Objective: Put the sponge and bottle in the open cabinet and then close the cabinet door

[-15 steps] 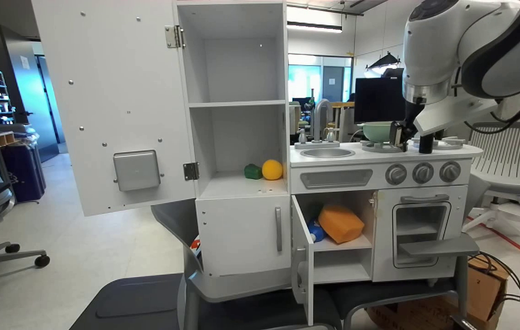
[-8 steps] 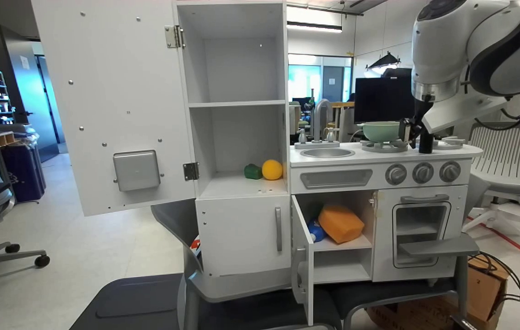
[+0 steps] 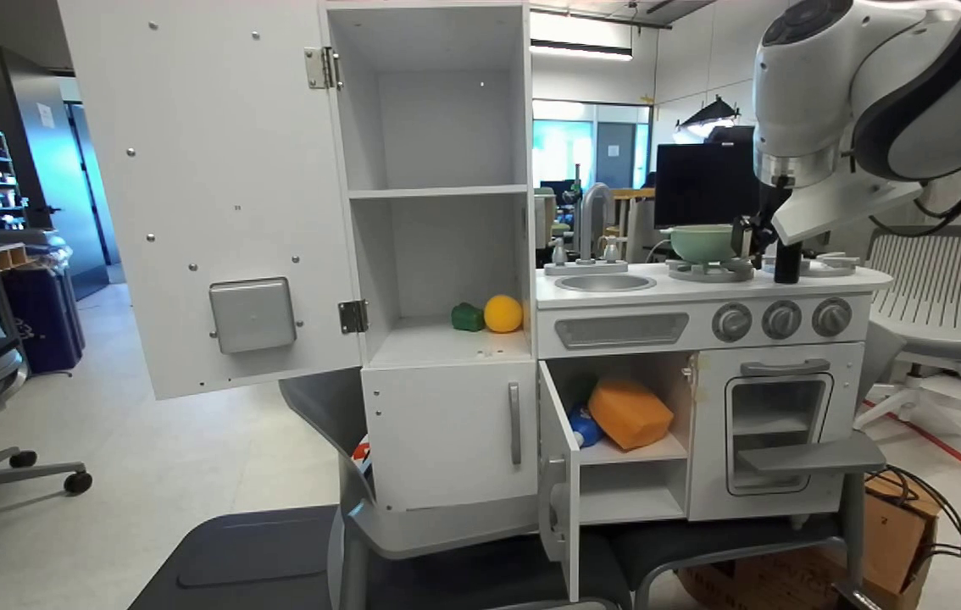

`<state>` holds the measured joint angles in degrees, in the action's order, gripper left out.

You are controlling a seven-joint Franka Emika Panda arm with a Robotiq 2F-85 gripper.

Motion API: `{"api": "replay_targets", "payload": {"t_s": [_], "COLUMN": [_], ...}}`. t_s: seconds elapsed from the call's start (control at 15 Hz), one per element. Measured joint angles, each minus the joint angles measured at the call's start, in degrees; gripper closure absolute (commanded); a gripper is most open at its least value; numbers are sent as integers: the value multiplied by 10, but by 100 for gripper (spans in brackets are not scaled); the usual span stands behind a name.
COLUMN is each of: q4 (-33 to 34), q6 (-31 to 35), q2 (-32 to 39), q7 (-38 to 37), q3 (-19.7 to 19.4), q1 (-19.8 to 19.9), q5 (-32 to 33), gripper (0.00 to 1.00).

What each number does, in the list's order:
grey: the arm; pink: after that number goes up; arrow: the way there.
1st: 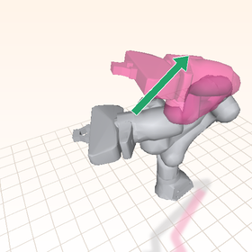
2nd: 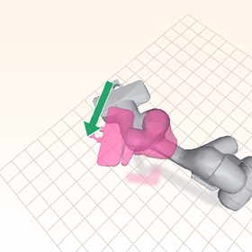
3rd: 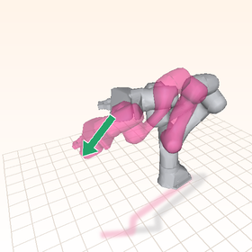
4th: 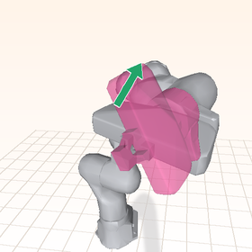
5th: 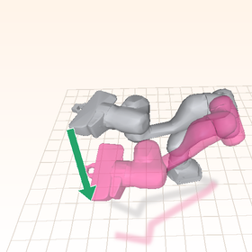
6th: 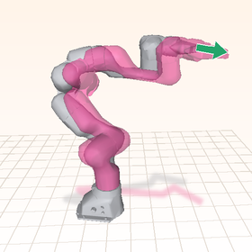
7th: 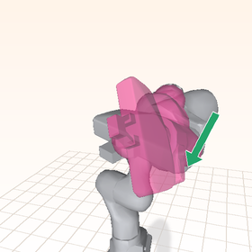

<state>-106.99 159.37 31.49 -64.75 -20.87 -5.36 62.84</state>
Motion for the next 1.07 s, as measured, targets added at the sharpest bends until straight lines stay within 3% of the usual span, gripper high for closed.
{"api": "replay_targets", "payload": {"t_s": [0.27,0.33,0.47,0.93,1.07], "q4": [16,18,21,23,23], "q6": [0,0,0,0,0], "q2": [14,17,19,23,24], "q7": [0,0,0,0,0], "q3": [0,0,0,0,0], "q1": [1,2,2,2,2], "q5": [0,0,0,0,0], "gripper": [0,25,32,87,90]}}
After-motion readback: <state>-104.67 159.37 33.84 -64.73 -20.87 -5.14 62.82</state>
